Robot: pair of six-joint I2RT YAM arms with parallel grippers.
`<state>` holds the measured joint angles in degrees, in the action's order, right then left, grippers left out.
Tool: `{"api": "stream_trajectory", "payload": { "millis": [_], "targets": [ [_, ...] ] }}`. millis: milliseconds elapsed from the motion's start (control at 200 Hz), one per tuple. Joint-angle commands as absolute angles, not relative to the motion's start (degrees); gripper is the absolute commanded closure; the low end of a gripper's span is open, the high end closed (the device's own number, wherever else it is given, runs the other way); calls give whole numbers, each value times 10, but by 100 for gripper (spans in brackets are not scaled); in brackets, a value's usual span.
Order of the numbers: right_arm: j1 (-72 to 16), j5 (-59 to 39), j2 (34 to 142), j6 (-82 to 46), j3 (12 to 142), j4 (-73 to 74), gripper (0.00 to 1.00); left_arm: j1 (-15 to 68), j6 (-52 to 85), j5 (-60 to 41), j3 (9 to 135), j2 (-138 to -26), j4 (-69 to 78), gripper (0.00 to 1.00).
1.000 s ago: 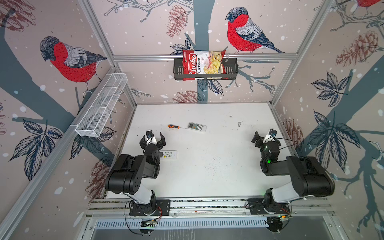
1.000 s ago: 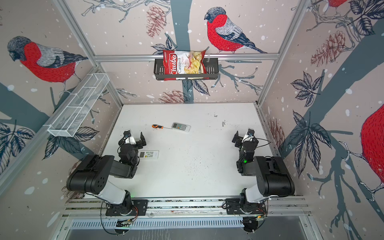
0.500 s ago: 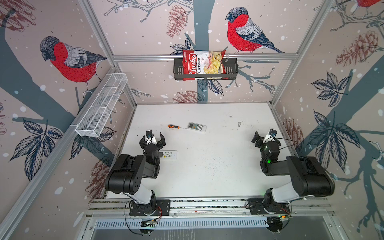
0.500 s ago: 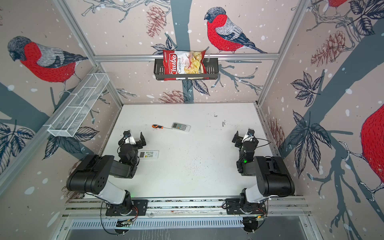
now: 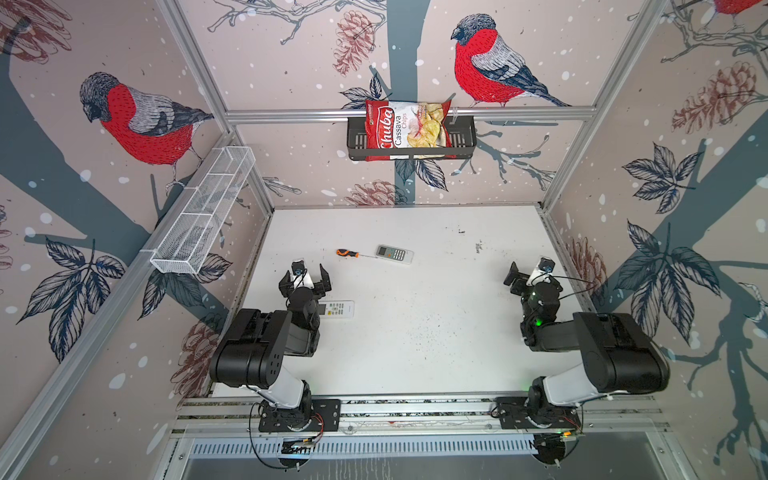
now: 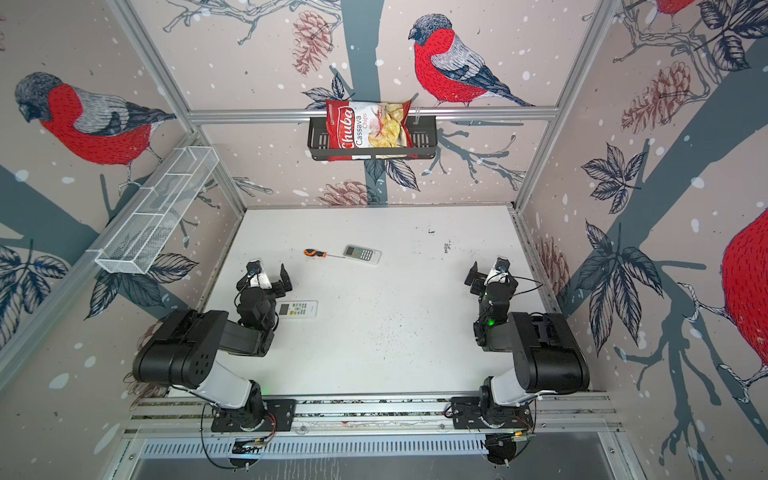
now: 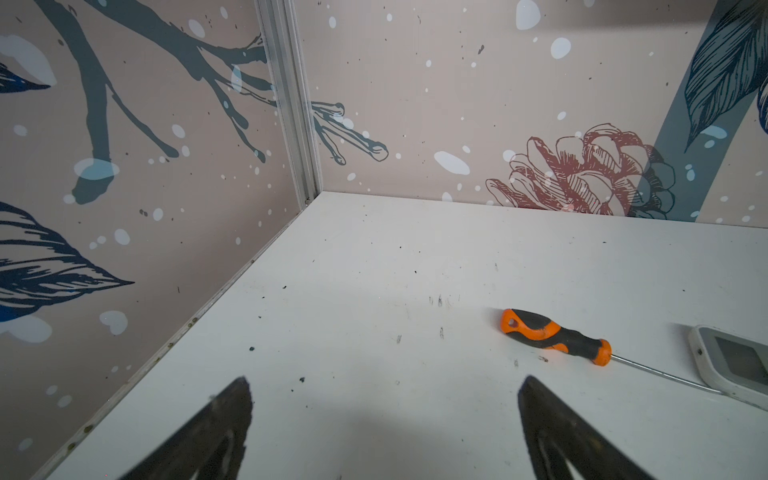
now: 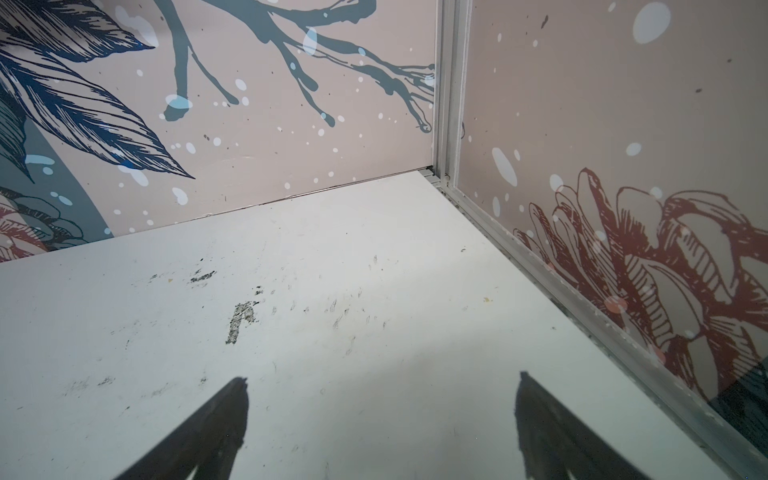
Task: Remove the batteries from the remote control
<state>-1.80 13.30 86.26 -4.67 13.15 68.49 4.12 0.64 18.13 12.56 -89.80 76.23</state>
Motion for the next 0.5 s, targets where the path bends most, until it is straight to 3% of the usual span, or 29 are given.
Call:
{"api": "stream_trajectory", "payload": {
  "millis": [0,130,235,390,495],
  "targets": [
    [-26,131,857,-40,131,695,1,41,3,172,130,-891,760,2],
    [-40,181,829,-38,146,666,0,46,12,206,208,-832,567,2],
    [-51,227,798,-90,267,399,0,46,50,255,314,-807,370,2],
    [-64,195,817,-156,355,253,1,59,131,290,458,-830,135,3],
    [-84,187,836,-183,388,198,0,69,264,326,552,-851,-34,3]
  ]
}}
